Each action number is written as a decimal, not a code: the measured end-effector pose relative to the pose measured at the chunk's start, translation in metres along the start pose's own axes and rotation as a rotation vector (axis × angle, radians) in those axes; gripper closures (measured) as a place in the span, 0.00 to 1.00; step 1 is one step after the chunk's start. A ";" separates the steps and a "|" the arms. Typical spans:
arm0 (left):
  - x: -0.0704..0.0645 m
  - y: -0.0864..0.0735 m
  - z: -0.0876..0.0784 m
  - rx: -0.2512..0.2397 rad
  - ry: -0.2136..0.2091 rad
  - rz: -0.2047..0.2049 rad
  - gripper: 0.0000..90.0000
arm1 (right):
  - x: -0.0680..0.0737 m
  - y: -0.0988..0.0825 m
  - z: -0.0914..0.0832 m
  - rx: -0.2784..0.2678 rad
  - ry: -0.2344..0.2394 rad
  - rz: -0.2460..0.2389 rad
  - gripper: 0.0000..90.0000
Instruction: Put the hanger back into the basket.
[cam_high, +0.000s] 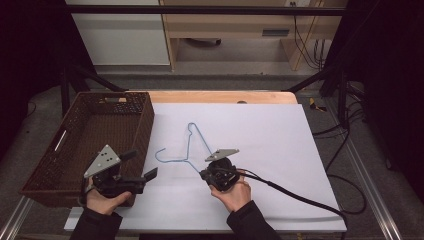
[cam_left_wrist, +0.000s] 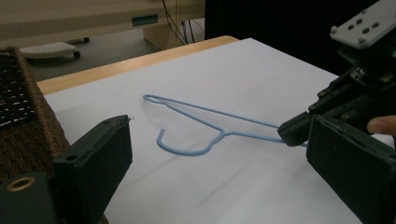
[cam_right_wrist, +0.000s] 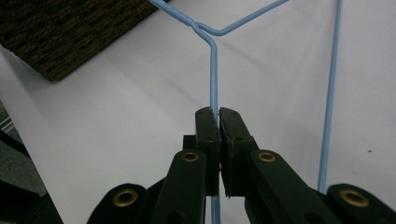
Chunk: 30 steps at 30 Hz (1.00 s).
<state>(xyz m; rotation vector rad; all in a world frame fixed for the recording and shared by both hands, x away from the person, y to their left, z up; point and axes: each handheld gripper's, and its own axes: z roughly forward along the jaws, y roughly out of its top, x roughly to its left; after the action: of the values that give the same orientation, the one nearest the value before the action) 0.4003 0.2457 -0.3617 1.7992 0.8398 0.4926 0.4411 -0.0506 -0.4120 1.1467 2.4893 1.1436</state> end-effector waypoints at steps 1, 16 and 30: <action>-0.001 -0.001 0.001 0.005 -0.002 0.000 0.07 | -0.001 0.000 -0.002 -0.008 0.000 -0.001 0.98; -0.015 -0.019 0.043 0.074 -0.031 -0.025 0.10 | -0.011 0.000 -0.018 -0.051 0.009 0.018 0.98; -0.008 -0.020 0.076 0.071 -0.063 -0.068 0.19 | -0.010 -0.002 -0.018 -0.053 0.014 0.014 0.98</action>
<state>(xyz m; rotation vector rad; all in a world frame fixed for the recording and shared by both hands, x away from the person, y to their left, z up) 0.4398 0.1951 -0.4078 1.8349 0.8818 0.3642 0.4392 -0.0690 -0.4021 1.1475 2.4496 1.2182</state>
